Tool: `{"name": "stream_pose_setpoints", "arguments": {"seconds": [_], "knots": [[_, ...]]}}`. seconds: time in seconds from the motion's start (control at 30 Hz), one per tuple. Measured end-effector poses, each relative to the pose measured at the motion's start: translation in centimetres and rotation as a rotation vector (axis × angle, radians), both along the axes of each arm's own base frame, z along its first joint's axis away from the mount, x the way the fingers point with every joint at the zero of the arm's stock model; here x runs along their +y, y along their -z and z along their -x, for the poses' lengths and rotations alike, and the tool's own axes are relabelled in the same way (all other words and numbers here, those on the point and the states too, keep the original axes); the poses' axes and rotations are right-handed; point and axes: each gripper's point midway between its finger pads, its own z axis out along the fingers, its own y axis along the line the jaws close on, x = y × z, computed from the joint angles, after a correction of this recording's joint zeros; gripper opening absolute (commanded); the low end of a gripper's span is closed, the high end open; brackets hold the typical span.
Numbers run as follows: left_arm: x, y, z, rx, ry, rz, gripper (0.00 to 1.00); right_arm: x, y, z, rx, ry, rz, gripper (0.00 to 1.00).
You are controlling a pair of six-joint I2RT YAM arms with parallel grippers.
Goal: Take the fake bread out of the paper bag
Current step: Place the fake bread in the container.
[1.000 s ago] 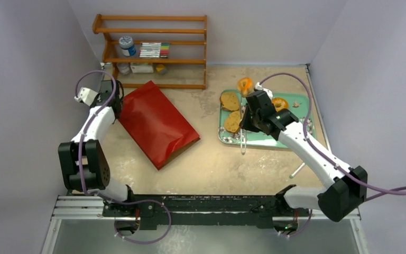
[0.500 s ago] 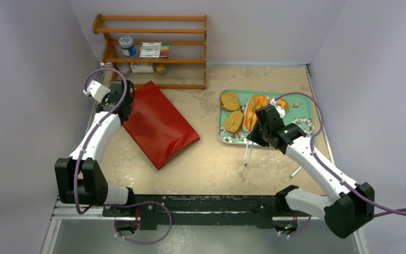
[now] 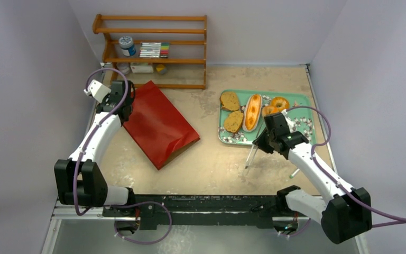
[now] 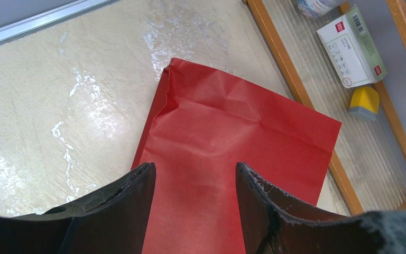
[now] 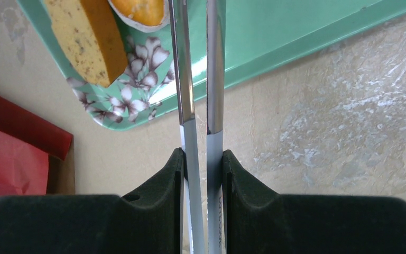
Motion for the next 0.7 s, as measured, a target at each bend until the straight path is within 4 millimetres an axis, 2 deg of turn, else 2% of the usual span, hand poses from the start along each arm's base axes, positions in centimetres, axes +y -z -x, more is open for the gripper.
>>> {"name": "stream_pose_setpoints", "arguments": {"seconds": [0.1,0.23,0.37,0.7], "knots": [[0.0,-0.1,0.0,0.000,0.001,-0.005,0.57,-0.5,0.7,-0.1,0.006,0.024,-0.013,0.23],[0.1,-0.1,0.1,0.000,0.000,-0.007,0.56,-0.8,1.2,-0.4,0.010,0.044,-0.032,0.41],[0.1,-0.1,0.1,0.001,-0.001,-0.007,0.56,-0.8,1.5,-0.7,0.012,0.046,-0.043,0.51],[0.1,-0.1,0.0,-0.001,-0.001,-0.007,0.56,-0.5,2.5,-0.2,0.037,0.037,-0.055,0.50]]}}
